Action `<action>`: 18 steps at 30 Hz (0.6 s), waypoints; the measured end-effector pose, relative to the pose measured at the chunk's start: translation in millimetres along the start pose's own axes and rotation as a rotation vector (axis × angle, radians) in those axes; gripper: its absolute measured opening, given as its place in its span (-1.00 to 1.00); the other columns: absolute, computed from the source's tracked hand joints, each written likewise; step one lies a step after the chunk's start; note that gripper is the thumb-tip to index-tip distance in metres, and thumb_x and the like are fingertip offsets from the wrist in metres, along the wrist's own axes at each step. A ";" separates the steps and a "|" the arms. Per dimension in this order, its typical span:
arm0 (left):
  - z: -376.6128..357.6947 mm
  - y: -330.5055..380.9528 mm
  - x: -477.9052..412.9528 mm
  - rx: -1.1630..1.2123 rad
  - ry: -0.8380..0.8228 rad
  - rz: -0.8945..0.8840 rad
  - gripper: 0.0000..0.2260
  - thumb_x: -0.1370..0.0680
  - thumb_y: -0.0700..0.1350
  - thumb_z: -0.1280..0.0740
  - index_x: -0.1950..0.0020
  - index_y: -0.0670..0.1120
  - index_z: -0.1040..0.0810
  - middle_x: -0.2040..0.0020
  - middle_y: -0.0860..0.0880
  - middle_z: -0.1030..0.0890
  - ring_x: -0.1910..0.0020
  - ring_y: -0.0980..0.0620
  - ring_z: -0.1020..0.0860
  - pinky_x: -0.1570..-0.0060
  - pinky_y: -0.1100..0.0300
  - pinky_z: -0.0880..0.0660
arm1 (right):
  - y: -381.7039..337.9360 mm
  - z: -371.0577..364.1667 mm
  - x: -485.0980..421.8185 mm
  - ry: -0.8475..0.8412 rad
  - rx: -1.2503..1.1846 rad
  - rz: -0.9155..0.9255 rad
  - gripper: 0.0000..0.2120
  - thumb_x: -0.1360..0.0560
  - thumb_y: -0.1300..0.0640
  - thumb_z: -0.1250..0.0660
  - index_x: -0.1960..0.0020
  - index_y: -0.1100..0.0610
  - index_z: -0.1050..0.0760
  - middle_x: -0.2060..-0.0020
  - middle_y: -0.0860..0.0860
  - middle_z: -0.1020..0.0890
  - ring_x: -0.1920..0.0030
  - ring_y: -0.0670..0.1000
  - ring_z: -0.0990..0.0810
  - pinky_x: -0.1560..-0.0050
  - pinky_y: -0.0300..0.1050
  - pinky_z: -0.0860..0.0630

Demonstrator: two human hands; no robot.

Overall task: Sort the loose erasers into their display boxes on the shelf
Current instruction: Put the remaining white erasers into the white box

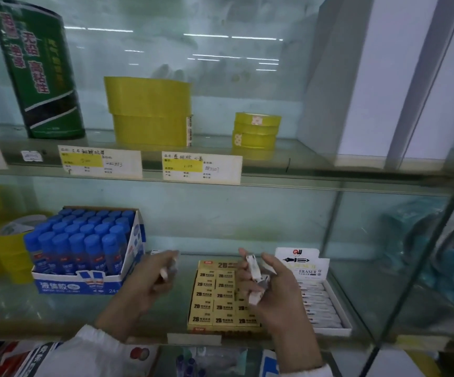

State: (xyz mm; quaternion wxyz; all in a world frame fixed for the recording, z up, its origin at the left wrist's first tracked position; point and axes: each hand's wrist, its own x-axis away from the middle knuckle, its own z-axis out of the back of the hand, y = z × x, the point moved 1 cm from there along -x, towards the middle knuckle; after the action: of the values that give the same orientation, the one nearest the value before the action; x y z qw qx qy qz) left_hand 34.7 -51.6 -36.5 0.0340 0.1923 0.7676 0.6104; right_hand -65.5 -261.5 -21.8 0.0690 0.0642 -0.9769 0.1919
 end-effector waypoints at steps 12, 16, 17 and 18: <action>-92.5 -6.5 10.1 0.411 -0.195 0.340 -0.53 -0.61 0.14 -0.24 -0.24 -0.24 -0.53 0.26 -0.16 -0.54 0.54 -0.01 -0.48 0.67 0.31 -0.33 | 12.8 -26.8 -9.7 0.471 1.296 0.735 -0.85 -0.54 0.03 -0.31 -0.07 -0.03 -0.60 0.05 -0.07 -0.66 0.07 -0.03 -0.63 0.08 -0.06 -0.59; -93.8 -7.6 9.9 0.433 -0.194 0.317 -0.53 -0.63 0.22 -0.15 -0.02 -0.19 -0.56 0.36 -0.08 -0.50 0.60 0.08 -0.40 0.70 0.36 -0.27 | 13.6 -51.3 -30.8 0.427 1.999 0.665 -0.73 -0.50 -0.05 -0.29 -0.17 -0.04 -0.57 -0.11 -0.05 -0.64 -0.17 0.03 -0.55 -0.08 -0.10 -0.48; -93.5 -6.8 8.6 0.508 -0.187 0.321 -0.56 -0.62 0.20 -0.17 0.02 -0.17 -0.56 0.34 -0.08 -0.53 0.59 0.08 -0.44 0.69 0.37 -0.28 | 15.5 -54.1 -37.7 0.391 2.047 0.639 -0.71 -0.51 -0.05 -0.29 -0.20 -0.03 -0.57 -0.15 -0.02 -0.63 -0.20 0.06 -0.54 -0.10 -0.09 -0.47; -93.1 -6.0 6.9 0.561 -0.171 0.316 -0.59 -0.63 0.18 -0.18 0.05 -0.16 -0.56 0.34 -0.08 -0.55 0.58 0.07 -0.47 0.69 0.37 -0.29 | 17.7 -55.3 -43.8 0.346 2.073 0.621 -0.70 -0.54 -0.04 -0.28 -0.23 -0.01 -0.56 -0.18 0.01 -0.60 -0.22 0.07 -0.53 -0.13 -0.07 -0.46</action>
State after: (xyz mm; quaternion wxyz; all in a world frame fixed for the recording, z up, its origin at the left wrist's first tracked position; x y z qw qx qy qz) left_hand 0.0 -136.4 -17.5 -0.0510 0.3614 0.8609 0.3546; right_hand -19.0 -219.7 15.4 0.0663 -0.1858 -0.2918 0.9359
